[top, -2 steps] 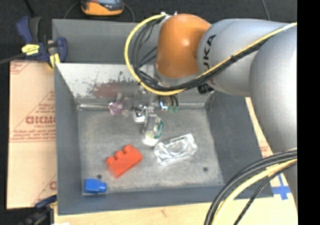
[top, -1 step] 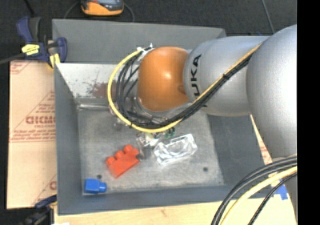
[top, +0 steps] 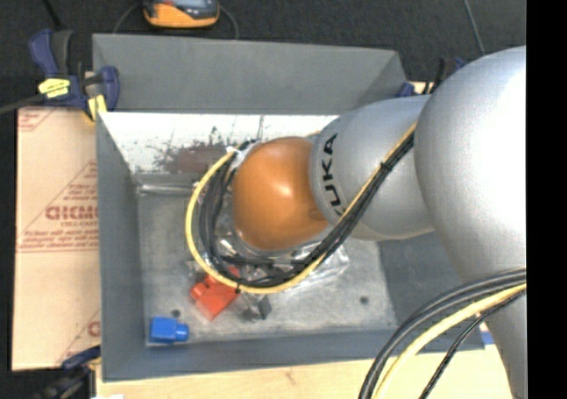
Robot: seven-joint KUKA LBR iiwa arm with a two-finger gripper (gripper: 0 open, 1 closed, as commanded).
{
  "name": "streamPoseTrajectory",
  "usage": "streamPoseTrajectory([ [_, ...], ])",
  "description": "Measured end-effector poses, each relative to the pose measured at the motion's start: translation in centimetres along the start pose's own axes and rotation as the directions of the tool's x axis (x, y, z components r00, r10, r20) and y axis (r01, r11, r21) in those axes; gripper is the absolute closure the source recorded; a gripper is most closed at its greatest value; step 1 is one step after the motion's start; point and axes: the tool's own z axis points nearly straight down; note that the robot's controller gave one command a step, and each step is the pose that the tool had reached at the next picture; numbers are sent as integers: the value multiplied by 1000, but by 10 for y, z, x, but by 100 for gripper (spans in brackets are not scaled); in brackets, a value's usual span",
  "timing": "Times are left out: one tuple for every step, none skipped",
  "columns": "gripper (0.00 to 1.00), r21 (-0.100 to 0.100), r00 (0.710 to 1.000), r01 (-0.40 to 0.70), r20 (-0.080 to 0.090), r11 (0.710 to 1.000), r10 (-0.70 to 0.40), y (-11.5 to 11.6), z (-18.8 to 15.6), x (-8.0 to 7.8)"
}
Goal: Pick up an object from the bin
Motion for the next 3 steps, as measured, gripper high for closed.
streamPoseTrajectory([
  [100, 1, 1000, -4, 5, 1000, 4, -1, -2, -2],
  [100, 8, 999, -32, 12, 999, 32, 2, -161, -5],
  [100, -1, 1000, -11, 4, 1000, 11, 8, -120, -16],
])
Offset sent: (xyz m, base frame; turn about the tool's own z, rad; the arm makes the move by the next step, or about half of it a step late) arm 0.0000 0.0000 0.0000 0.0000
